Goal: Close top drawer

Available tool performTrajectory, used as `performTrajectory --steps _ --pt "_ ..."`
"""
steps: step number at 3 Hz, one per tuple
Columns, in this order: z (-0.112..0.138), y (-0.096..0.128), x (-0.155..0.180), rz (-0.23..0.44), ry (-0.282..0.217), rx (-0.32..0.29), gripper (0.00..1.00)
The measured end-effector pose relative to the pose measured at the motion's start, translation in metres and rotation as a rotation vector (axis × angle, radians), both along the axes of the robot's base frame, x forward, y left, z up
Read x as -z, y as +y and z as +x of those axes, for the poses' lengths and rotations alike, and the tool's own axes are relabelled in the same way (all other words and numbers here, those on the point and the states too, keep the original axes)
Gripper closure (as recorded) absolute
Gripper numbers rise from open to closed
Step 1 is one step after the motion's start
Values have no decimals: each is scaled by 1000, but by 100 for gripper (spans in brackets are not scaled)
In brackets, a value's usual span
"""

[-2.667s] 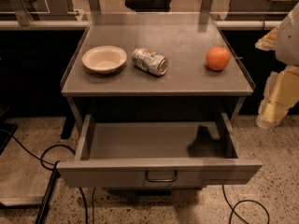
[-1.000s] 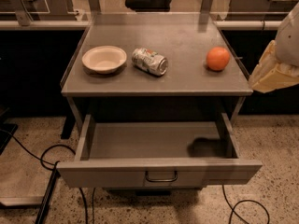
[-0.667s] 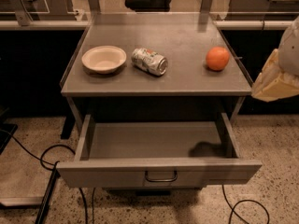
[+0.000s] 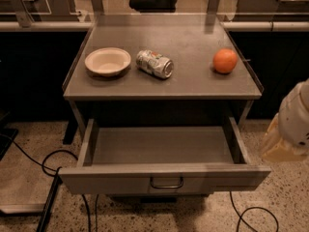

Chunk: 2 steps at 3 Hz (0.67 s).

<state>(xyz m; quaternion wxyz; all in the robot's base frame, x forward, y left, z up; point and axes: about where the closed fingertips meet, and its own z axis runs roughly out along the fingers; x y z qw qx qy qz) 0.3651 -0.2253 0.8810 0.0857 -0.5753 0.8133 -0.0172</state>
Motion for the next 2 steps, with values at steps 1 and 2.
performTrajectory --steps 1,2 --pt "-27 -3 56 -22 96 27 100" --pt "-27 -3 56 -22 96 27 100"
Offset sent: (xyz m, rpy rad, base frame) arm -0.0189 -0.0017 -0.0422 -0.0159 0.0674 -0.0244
